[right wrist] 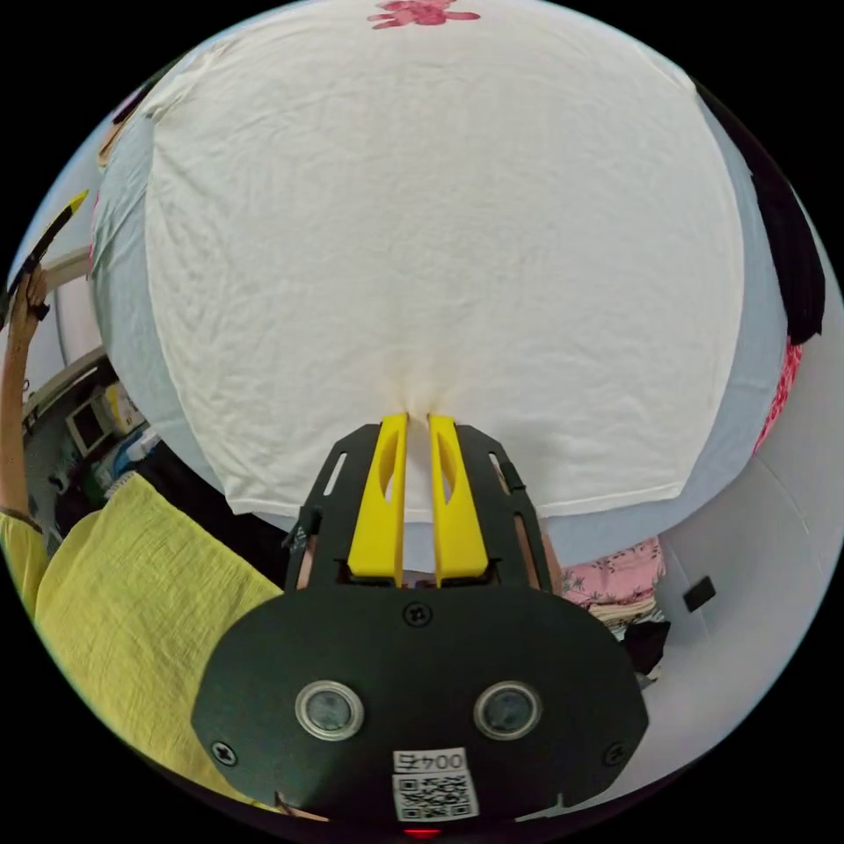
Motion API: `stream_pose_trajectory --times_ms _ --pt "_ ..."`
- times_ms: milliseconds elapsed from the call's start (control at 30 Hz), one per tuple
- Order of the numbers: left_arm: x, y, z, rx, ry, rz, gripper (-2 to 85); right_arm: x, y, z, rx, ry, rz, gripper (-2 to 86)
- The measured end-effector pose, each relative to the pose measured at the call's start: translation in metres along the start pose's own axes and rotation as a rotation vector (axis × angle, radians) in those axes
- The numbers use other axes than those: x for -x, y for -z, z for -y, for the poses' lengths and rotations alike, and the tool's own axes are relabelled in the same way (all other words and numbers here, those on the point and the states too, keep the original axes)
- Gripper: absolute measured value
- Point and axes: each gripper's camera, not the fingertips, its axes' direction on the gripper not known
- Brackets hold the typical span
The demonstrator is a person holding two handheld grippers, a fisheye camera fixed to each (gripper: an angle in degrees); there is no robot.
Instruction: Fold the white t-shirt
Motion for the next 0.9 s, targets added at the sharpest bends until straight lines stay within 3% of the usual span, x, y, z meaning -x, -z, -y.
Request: stream_pose_trajectory --times_ms 267,500,667,900 --pt "0.010 -0.026 0.122 0.077 -0.277 0.150 12.0 -0.006 -0.018 -0.005 -0.034 -0.060 0.003 4.9" --pt "0.010 -0.045 0.177 0.115 -0.379 0.185 11.7 -0.012 -0.032 -0.006 -0.040 -0.103 0.008 5.2" --pt "0.012 -0.046 0.215 0.109 -0.399 0.215 3.5 -0.007 -0.040 0.006 0.020 -0.064 -0.041 5.4" --pt "0.025 0.028 0.277 0.174 -0.329 -0.012 1.2 -0.022 -0.050 0.007 0.027 -0.054 -0.010 5.2"
